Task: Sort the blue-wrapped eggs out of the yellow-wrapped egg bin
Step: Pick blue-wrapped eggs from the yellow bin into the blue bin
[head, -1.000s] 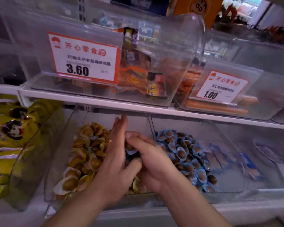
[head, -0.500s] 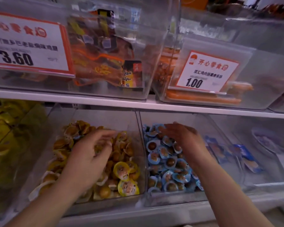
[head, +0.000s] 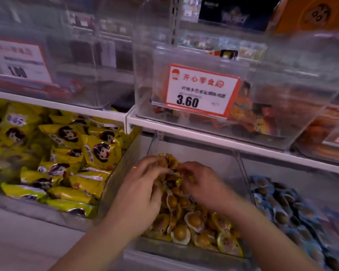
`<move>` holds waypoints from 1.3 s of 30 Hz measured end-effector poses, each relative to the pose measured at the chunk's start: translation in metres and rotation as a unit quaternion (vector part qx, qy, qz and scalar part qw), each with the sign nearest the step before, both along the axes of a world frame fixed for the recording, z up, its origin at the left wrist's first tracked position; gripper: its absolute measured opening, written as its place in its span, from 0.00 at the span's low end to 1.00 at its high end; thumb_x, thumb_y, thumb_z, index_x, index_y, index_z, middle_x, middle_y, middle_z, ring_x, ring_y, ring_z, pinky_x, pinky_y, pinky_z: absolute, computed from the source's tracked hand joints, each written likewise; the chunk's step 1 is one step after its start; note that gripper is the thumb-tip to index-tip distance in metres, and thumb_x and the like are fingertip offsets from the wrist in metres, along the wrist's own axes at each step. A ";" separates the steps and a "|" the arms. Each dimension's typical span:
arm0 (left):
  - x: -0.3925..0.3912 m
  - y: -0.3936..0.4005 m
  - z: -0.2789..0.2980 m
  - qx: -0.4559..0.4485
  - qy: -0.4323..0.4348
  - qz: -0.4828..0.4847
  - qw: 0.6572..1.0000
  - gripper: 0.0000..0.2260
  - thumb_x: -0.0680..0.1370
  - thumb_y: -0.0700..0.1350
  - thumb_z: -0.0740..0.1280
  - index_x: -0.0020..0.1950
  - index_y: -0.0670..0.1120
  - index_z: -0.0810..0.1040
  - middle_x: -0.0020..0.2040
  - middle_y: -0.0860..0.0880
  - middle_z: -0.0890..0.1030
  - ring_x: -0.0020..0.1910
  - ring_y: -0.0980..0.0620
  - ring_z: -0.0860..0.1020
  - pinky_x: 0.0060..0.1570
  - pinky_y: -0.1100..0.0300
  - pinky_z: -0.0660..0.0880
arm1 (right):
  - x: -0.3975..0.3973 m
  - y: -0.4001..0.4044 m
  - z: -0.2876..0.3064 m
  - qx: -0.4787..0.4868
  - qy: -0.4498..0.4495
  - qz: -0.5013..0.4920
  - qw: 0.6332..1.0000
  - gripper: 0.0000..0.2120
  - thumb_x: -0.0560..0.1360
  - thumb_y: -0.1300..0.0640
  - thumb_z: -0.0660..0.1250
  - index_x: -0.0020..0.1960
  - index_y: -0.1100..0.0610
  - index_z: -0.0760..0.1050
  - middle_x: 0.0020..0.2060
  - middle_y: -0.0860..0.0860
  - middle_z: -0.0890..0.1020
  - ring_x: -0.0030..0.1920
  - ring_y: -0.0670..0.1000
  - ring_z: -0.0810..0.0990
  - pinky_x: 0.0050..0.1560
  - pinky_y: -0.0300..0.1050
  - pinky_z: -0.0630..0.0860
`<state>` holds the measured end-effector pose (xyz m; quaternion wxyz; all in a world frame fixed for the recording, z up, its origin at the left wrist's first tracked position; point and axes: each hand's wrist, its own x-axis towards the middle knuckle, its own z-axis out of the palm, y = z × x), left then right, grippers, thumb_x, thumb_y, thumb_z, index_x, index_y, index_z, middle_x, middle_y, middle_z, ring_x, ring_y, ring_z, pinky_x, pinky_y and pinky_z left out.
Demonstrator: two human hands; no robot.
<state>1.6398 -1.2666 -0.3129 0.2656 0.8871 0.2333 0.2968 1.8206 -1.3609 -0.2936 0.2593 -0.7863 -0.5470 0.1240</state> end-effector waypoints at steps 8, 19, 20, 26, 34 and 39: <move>-0.007 0.017 -0.004 -0.095 -0.021 0.009 0.995 0.19 0.74 0.40 0.61 0.60 0.59 0.76 0.67 0.65 0.67 0.66 0.59 0.71 0.67 0.54 0.71 | 0.024 0.070 -0.038 -0.211 -0.012 0.117 0.970 0.28 0.74 0.46 0.71 0.72 0.45 0.69 0.68 0.50 0.76 0.67 0.52 0.74 0.68 0.51 0.72; -0.013 0.015 -0.006 -0.074 -0.006 -0.009 0.997 0.17 0.76 0.42 0.62 0.60 0.60 0.77 0.71 0.64 0.65 0.68 0.60 0.69 0.68 0.57 0.70 | 0.028 0.059 -0.052 -0.095 -0.080 -0.005 0.992 0.07 0.71 0.59 0.71 0.48 0.54 0.84 0.45 0.53 0.84 0.48 0.54 0.82 0.44 0.43 0.75; -0.013 0.015 -0.005 -0.073 -0.009 -0.004 0.997 0.17 0.76 0.42 0.62 0.60 0.60 0.77 0.70 0.64 0.65 0.68 0.60 0.69 0.68 0.57 0.70 | 0.030 0.057 -0.049 -0.073 -0.054 -0.021 0.996 0.05 0.70 0.61 0.71 0.44 0.55 0.84 0.42 0.51 0.84 0.46 0.53 0.83 0.42 0.43 0.75; -0.003 -0.004 0.008 -0.003 -0.085 0.021 0.996 0.13 0.75 0.45 0.60 0.56 0.56 0.79 0.61 0.62 0.73 0.62 0.60 0.70 0.62 0.60 0.70 | 0.046 0.021 -0.013 0.137 0.164 -0.211 0.954 0.03 0.70 0.58 0.77 0.39 0.51 0.86 0.38 0.47 0.87 0.43 0.48 0.85 0.47 0.45 0.81; 0.042 -0.056 0.008 -0.427 -0.123 -0.041 0.895 0.08 0.82 0.55 0.60 0.56 0.57 0.78 0.48 0.58 0.83 0.45 0.58 0.82 0.47 0.57 0.78 | 0.005 -0.022 -0.002 0.180 0.132 -0.140 0.965 0.07 0.74 0.61 0.74 0.47 0.49 0.84 0.38 0.44 0.86 0.41 0.39 0.83 0.40 0.29 0.75; 0.062 -0.051 0.012 -0.745 -0.207 -0.016 0.634 0.16 0.82 0.54 0.63 0.55 0.42 0.82 0.47 0.39 0.86 0.40 0.44 0.86 0.33 0.54 0.81 | -0.019 -0.036 -0.009 0.119 0.118 -0.056 0.984 0.17 0.75 0.61 0.72 0.61 0.49 0.79 0.53 0.44 0.84 0.54 0.40 0.82 0.57 0.41 0.78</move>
